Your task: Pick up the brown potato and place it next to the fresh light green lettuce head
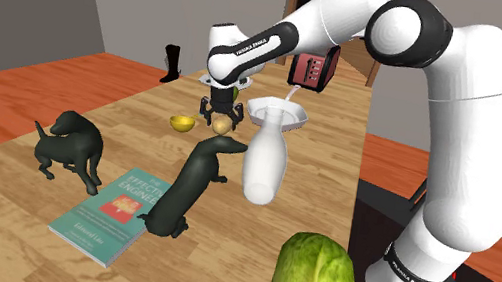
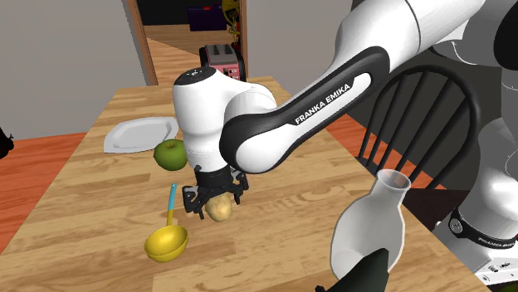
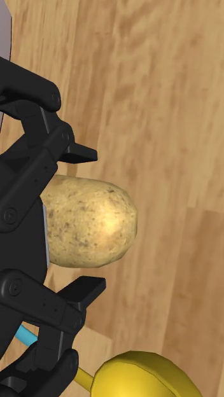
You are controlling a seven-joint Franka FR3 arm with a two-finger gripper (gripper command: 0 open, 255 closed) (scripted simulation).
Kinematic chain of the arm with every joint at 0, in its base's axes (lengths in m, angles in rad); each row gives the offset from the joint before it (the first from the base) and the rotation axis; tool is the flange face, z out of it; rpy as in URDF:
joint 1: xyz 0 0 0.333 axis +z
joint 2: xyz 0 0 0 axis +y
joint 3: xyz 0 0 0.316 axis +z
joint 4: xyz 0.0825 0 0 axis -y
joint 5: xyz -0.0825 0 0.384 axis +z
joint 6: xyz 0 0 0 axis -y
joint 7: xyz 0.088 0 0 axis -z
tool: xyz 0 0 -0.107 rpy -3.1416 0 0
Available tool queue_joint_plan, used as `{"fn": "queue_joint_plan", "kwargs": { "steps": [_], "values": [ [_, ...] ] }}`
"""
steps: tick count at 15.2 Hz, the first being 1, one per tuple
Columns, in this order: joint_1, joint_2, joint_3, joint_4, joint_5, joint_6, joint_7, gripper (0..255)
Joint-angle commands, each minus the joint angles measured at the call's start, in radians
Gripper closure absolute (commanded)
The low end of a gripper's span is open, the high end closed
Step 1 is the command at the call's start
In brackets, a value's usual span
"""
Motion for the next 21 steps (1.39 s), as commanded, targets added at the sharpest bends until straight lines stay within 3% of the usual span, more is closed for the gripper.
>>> {"fn": "queue_joint_plan", "kwargs": {
  "steps": [1,2,11,21],
  "values": [
    [0.0,0.0,0.0,0.0,0.0,0.0,0.0,0],
    [0.0,0.0,0.0,0.0,0.0,0.0,0.0,255],
    [0.0,0.0,0.0,0.0,0.0,0.0,0.0,255],
    [-0.003,-0.054,0.007,0.056,0.015,-0.109,-0.013,255]
  ]
}}
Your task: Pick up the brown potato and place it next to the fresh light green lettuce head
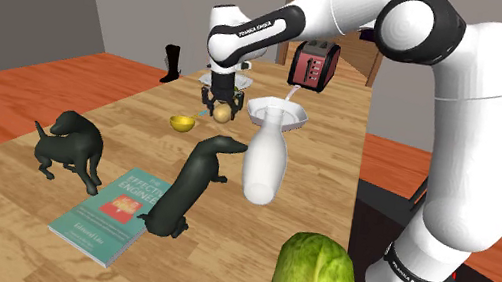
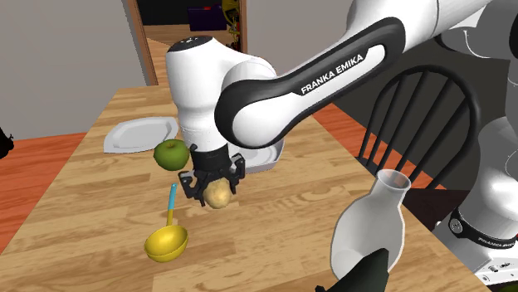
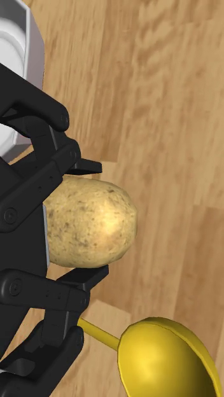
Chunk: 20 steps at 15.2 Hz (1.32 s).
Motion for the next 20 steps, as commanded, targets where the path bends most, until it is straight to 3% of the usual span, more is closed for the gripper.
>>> {"fn": "queue_joint_plan", "kwargs": {
  "steps": [1,20],
  "values": [
    [0.0,-0.01,0.001,0.014,0.003,-0.024,-0.002,255],
    [0.004,-0.055,0.008,0.204,0.018,-0.257,-0.021,255]
  ]
}}
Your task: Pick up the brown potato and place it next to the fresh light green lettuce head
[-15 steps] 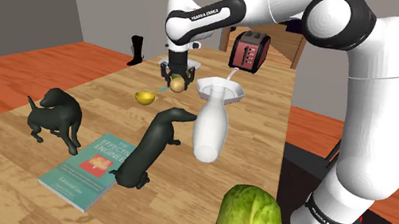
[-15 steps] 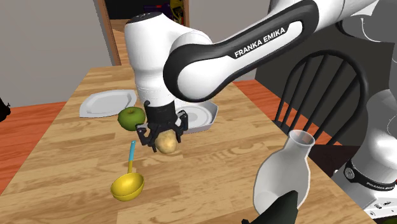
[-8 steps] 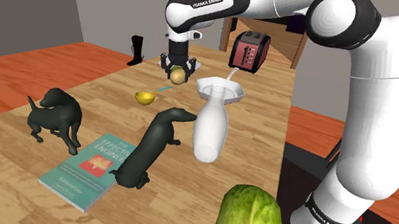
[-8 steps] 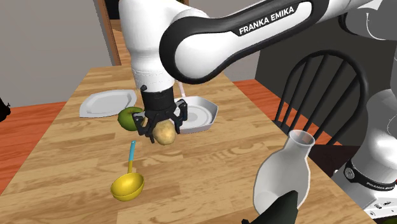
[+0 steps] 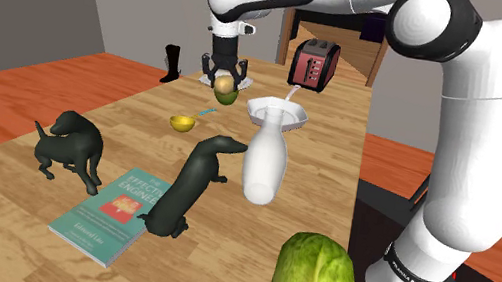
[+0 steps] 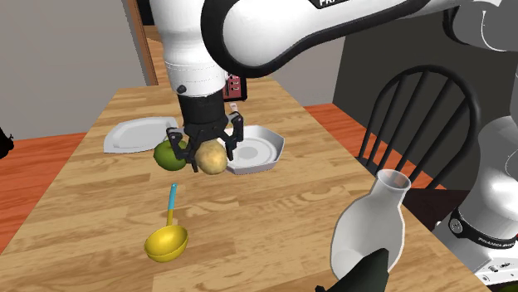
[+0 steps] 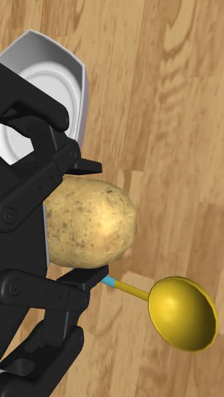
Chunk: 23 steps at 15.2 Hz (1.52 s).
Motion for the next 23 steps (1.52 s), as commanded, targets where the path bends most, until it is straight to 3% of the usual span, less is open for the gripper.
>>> {"fn": "queue_joint_plan", "kwargs": {
  "steps": [1,7,14,23],
  "values": [
    [0.001,0.0,0.0,0.029,0.001,-0.029,-0.002,255],
    [0.005,0.005,0.001,0.109,0.001,-0.104,-0.007,255],
    [0.035,-0.244,0.04,-0.241,0.04,-0.004,0.077,255],
    [0.098,-0.497,0.104,-0.54,0.107,0.045,0.191,255]
  ]
}}
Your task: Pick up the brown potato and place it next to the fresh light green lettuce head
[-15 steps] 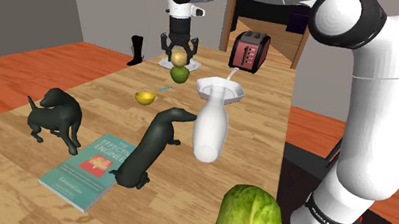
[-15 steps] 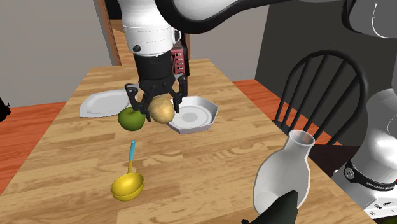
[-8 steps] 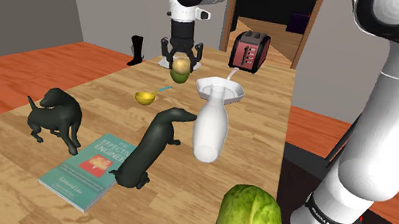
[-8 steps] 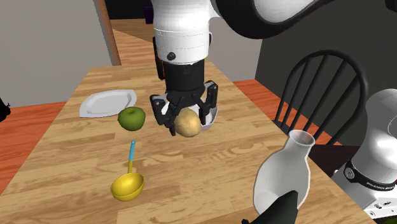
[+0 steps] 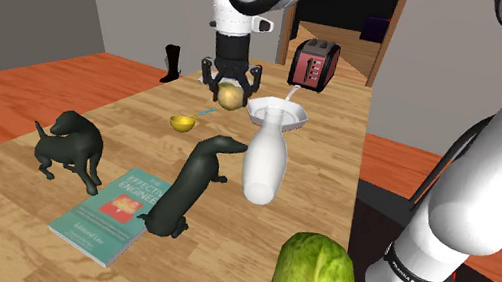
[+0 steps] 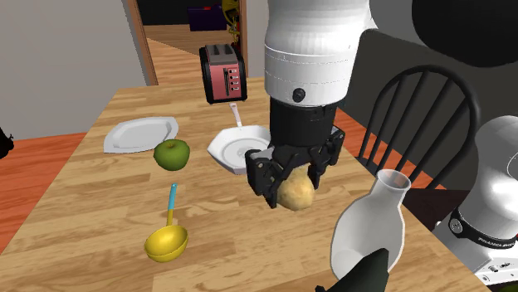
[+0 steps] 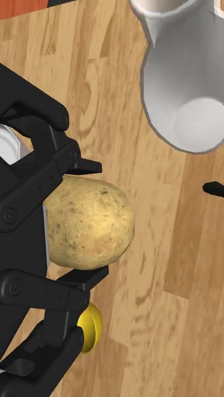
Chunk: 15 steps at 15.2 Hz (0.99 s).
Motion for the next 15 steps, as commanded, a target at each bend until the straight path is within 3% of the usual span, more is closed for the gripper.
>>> {"fn": "queue_joint_plan", "kwargs": {
  "steps": [1,15],
  "values": [
    [0.016,-0.06,0.015,-0.066,0.019,0.008,0.025,255],
    [0.162,-0.341,0.162,-0.305,0.166,-0.017,0.247,255]
  ]
}}
